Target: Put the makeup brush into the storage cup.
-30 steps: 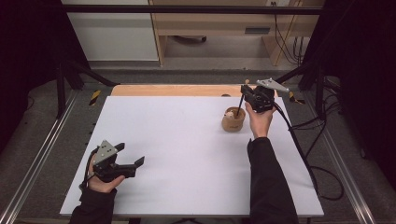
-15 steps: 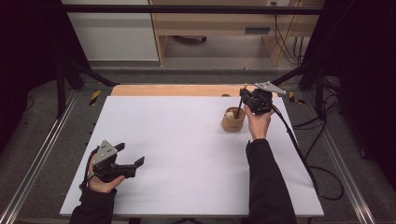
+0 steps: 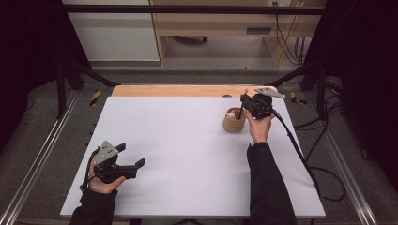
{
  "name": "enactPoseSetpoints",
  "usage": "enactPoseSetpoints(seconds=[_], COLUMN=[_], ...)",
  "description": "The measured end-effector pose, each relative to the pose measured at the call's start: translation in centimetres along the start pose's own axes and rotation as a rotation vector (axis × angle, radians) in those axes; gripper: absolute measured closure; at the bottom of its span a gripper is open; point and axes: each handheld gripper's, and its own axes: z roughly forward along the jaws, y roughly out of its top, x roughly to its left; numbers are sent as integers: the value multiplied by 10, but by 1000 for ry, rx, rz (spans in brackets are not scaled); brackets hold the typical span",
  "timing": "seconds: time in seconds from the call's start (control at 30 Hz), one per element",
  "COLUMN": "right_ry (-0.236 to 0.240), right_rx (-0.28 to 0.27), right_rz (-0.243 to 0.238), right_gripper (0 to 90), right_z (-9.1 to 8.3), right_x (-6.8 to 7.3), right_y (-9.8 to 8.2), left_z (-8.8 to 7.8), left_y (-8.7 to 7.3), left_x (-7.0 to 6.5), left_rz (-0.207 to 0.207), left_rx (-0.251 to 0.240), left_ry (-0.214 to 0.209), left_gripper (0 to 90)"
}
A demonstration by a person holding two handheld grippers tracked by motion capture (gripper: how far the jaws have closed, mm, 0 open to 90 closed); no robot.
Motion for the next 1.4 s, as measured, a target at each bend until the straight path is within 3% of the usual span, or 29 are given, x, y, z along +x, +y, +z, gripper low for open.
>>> enactPoseSetpoints(seconds=[0.73, 0.87, 1.1, 1.4], right_ry=[-18, -12, 47, 165], right_rx=[72, 63, 43, 13], right_rz=[25, 18, 11, -17], right_gripper=[804, 793, 721, 588], right_z=[2, -3, -19, -48], right_x=[-7, -8, -4, 8], right_y=[-11, -12, -12, -16], left_z=[0, 0, 1, 1], left_y=[0, 0, 0, 0], left_x=[-1, 0, -2, -1], left_rz=[2, 1, 5, -1], left_rx=[1, 1, 4, -1], left_ry=[2, 3, 1, -1], left_gripper=[69, 69, 69, 69])
